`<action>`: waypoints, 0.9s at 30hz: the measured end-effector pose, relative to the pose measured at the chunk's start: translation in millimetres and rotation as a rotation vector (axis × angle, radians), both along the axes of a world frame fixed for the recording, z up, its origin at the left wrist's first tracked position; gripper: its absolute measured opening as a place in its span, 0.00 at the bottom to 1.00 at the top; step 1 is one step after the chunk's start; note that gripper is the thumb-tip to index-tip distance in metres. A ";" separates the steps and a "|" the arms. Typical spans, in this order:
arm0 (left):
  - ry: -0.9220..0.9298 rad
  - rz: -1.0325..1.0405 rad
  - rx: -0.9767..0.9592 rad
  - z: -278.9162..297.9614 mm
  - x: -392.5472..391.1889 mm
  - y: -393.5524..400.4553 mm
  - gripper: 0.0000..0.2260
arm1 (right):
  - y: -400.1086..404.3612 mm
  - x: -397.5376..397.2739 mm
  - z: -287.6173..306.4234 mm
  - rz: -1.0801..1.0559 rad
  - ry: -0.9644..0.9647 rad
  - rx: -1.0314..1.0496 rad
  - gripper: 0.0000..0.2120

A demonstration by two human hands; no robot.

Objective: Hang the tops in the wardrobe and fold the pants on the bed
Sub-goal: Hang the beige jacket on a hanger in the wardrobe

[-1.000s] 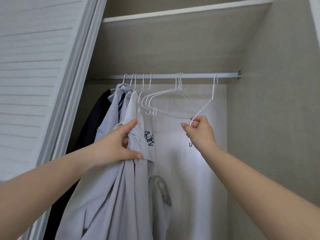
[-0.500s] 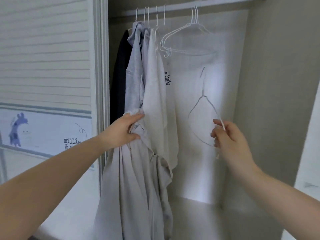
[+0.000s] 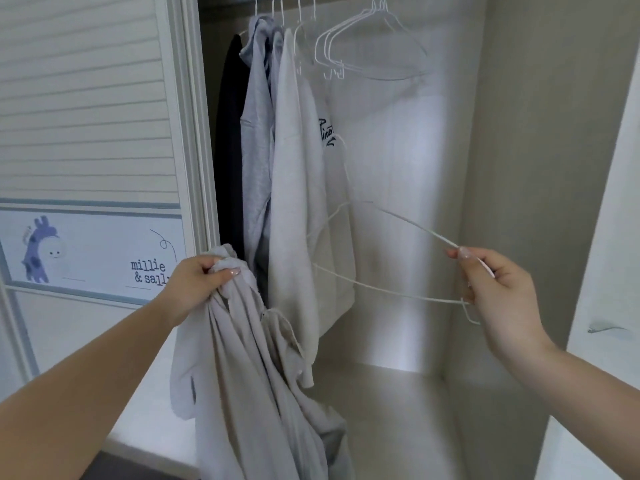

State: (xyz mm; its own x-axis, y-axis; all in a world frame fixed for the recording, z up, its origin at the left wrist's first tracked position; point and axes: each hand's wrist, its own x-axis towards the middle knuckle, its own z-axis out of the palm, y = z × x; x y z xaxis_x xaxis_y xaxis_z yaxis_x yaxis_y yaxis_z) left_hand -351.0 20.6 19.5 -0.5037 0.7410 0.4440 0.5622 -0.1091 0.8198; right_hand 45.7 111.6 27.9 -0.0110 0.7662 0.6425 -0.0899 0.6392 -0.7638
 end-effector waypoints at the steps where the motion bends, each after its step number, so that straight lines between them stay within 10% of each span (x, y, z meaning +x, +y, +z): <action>1: 0.007 -0.007 -0.012 -3.0 0.6 1.6 0.11 | 0.8 2.9 0.5 0.001 0.002 0.001 0.08; 27: 0.114 -0.489 -0.134 -4.8 40.0 18.0 0.11 | 33.5 19.6 34.6 0.235 0.034 -0.117 0.15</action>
